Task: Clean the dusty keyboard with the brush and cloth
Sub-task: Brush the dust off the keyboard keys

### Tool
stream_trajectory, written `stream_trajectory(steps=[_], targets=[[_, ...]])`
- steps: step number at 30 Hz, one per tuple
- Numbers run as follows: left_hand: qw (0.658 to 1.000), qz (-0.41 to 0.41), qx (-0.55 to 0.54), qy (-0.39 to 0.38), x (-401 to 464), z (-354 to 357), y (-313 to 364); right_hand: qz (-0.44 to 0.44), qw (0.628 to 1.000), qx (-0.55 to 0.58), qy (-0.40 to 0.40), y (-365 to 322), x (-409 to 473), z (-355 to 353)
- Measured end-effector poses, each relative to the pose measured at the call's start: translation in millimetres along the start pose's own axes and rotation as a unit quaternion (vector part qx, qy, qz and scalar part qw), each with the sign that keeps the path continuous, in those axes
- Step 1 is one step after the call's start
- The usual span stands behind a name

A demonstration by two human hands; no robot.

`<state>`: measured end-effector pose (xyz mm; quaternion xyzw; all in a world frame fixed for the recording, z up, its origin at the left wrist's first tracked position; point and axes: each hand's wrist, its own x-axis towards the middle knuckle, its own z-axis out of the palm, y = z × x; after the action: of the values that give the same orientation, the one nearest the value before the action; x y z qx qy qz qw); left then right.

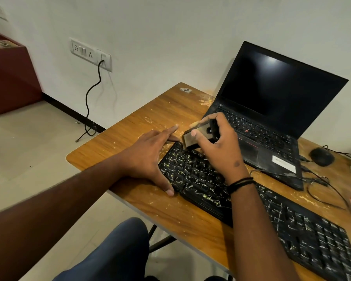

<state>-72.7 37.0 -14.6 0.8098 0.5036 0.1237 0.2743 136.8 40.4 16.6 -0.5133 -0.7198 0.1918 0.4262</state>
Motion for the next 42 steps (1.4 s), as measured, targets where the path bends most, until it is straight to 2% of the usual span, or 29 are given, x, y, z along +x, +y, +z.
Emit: stream_trajectory(steps=[2, 4, 7, 10, 16, 21, 25, 27, 30, 33, 36, 39, 42], targets=[[1.0, 0.0, -0.001, -0.001, 0, 0, 0, -0.012, 0.999, -0.023, -0.04, -2, -3, 2], [1.0, 0.0, -0.001, 0.0, 0, 0, 0, -0.018, 0.998, -0.04, -0.033, -4, -3, 4], [1.0, -0.001, -0.001, 0.001, 0, 0, 0, -0.03, 0.999, -0.023, -0.029, -6, -3, -3], [1.0, -0.002, -0.002, 0.0, 0, 0, -1, -0.034, 0.996, -0.006, -0.076, -7, -5, -8], [1.0, 0.0, -0.005, 0.001, 1, 0, 0, -0.044, 0.998, -0.011, -0.045, -8, -6, -6], [1.0, 0.002, -0.009, 0.005, 0, 0, -1, -0.041, 0.995, -0.026, -0.082, -5, -7, -3], [1.0, 0.006, -0.007, 0.006, 0, 1, -1, -0.04, 0.998, -0.013, -0.05, -4, -5, -7], [1.0, 0.007, -0.01, 0.008, 0, 1, -1, -0.038, 0.997, 0.016, -0.057, -4, -5, -11], [1.0, 0.01, -0.011, 0.008, -1, 1, -1, -0.029, 0.997, -0.008, -0.071, -2, -7, -2], [1.0, 0.017, -0.008, 0.009, -1, 0, 1, -0.027, 0.999, -0.023, -0.033, -1, -6, -1], [1.0, 0.017, -0.008, 0.012, -1, 0, 1, -0.034, 0.999, 0.017, -0.025, -1, -5, -7], [1.0, 0.016, -0.005, 0.012, -1, 0, 1, -0.021, 0.998, -0.046, -0.039, 3, -5, -3], [1.0, 0.02, -0.011, 0.009, -1, 0, 3, -0.017, 0.999, -0.044, 0.011, 3, -5, -12]])
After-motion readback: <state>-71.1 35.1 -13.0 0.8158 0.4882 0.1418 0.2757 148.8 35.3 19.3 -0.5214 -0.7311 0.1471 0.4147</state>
